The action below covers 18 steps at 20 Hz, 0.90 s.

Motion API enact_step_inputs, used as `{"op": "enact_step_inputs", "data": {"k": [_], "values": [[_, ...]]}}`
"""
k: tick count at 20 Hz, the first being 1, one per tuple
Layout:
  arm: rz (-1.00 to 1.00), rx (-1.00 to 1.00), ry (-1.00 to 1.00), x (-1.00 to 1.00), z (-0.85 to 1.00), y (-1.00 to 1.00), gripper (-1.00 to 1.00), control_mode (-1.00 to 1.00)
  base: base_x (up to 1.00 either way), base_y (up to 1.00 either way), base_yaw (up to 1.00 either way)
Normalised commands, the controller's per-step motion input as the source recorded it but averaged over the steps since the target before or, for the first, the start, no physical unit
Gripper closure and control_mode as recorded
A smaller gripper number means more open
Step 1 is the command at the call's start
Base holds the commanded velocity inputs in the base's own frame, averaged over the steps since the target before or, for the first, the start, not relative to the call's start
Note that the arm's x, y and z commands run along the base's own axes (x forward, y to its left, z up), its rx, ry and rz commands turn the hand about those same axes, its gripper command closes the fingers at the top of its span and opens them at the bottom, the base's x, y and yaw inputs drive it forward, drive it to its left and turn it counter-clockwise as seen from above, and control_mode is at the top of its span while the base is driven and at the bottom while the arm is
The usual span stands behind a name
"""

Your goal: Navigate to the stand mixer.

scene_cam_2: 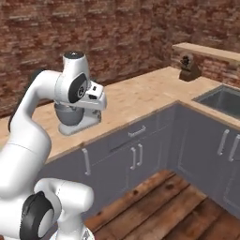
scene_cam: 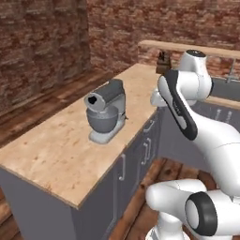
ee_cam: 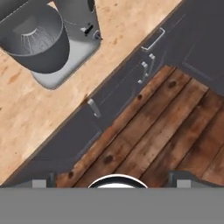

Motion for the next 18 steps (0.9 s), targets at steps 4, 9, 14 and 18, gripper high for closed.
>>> {"op": "enact_step_inputs", "data": {"k": [4, 9, 14, 18], "values": [[0.0, 0.0, 0.0, 0.0, 0.0, 0.0, -1.0, 1.0, 0.16, -0.66, 0.63], [0.0, 0.0, 0.0, 0.0, 0.0, 0.0, -1.0, 1.0, 0.16, -0.53, 0.7], [0.0, 0.0, 0.0, 0.0, 0.0, 0.0, -1.0, 1.0, 0.1, -0.72, 0.66], [0.0, 0.0, 0.0, 0.0, 0.0, 0.0, -1.0, 1.0, 0.21, -0.94, 0.52]]}}
